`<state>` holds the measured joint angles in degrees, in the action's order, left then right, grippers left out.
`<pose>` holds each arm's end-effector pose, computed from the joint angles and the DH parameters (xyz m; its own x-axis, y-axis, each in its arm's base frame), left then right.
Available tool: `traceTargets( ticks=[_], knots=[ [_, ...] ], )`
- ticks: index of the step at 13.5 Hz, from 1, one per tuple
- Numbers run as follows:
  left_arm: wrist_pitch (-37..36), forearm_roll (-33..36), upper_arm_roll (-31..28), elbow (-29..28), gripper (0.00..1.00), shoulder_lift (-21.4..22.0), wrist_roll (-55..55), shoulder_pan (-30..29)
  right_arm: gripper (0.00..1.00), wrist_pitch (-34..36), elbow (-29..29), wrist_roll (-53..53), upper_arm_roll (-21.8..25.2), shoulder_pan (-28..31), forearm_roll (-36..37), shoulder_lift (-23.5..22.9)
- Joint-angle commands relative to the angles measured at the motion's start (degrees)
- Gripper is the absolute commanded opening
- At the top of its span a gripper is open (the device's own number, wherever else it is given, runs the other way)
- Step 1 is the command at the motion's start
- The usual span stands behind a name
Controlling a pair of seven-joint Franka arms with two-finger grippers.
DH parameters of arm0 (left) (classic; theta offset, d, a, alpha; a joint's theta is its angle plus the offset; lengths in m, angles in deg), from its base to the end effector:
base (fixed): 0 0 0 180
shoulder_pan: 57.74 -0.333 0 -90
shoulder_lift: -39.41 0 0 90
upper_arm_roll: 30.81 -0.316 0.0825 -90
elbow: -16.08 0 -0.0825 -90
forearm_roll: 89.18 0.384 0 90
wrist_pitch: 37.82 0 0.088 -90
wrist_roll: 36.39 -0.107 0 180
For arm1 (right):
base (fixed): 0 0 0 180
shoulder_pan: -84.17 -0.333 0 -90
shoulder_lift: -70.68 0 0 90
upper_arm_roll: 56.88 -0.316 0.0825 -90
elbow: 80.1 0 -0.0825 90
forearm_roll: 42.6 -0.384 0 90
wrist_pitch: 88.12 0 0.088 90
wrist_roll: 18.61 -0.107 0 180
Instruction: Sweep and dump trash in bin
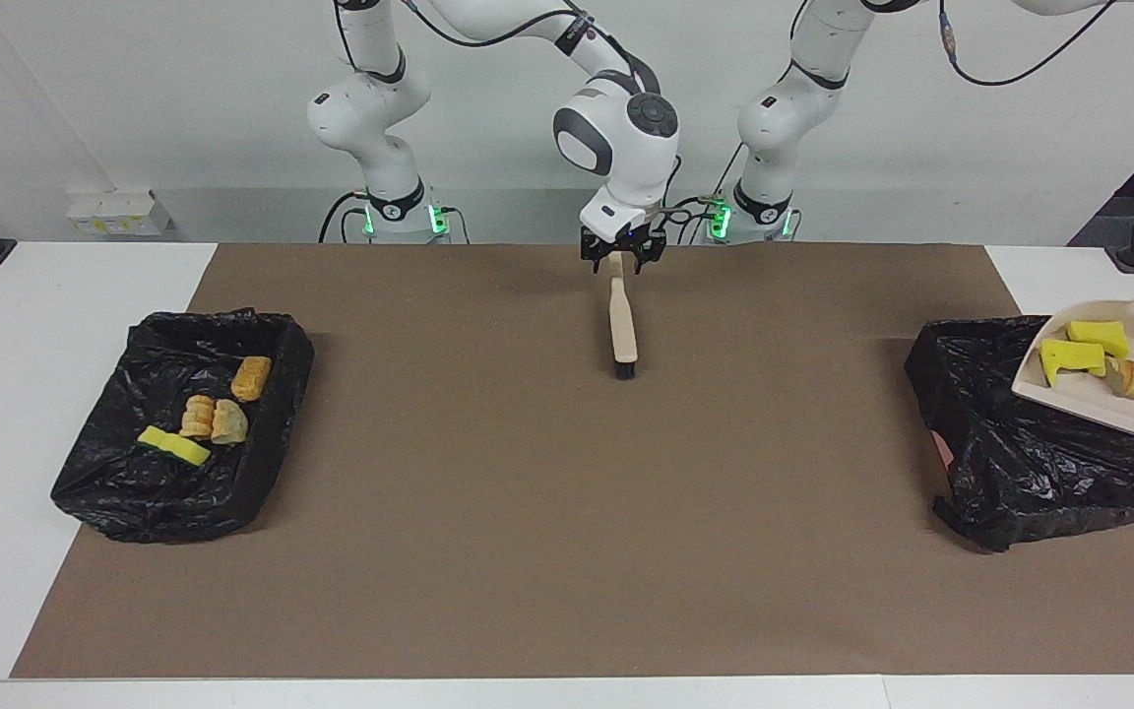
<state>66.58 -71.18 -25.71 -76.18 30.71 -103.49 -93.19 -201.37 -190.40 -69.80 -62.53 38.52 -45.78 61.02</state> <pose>0.5178 0.3365 0.5433 0.7480 -0.6155 -0.2484 -0.6582 -0.7359 -0.1588 0.3633 0.4562 0.3944 0.9920 -0.0264 -0.1236 -0.0202 -0.9985 0.0506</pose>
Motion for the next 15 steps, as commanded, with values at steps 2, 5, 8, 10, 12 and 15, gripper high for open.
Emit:
traceTargets(
  ticks=[2,5,8,10,12,15],
  knots=[
    [-2.10,15.96,0.71,3.84,0.00,-2.21,-0.84,7.58,1.00,7.13,4.73,6.43,0.03,5.55,0.81,3.41],
    [-2.79,24.86,0.62,3.85,0.00,-1.76,-1.98,12.85,1.00,14.87,11.50,16.79,0.03,11.71,0.90,4.13],
    [-3.33,34.78,0.62,4.02,0.00,-0.89,-2.94,16.11,1.00,17.88,16.25,28.30,0.82,18.38,0.99,5.09],
    [-3.33,37.62,0.71,4.81,0.00,-0.45,-3.92,17.34,1.00,19.02,18.54,35.86,0.99,23.13,1.07,5.27],
    [-2.89,40.68,0.71,5.25,0.00,-0.62,-4.00,19.62,1.00,22.09,20.74,43.51,1.17,27.88,1.16,5.62],
    [-3.42,46.94,0.62,5.69,0.00,-0.53,-3.39,23.58,1.00,23.33,20.92,55.20,4.06,33.68,1.25,7.72]
  ],
)
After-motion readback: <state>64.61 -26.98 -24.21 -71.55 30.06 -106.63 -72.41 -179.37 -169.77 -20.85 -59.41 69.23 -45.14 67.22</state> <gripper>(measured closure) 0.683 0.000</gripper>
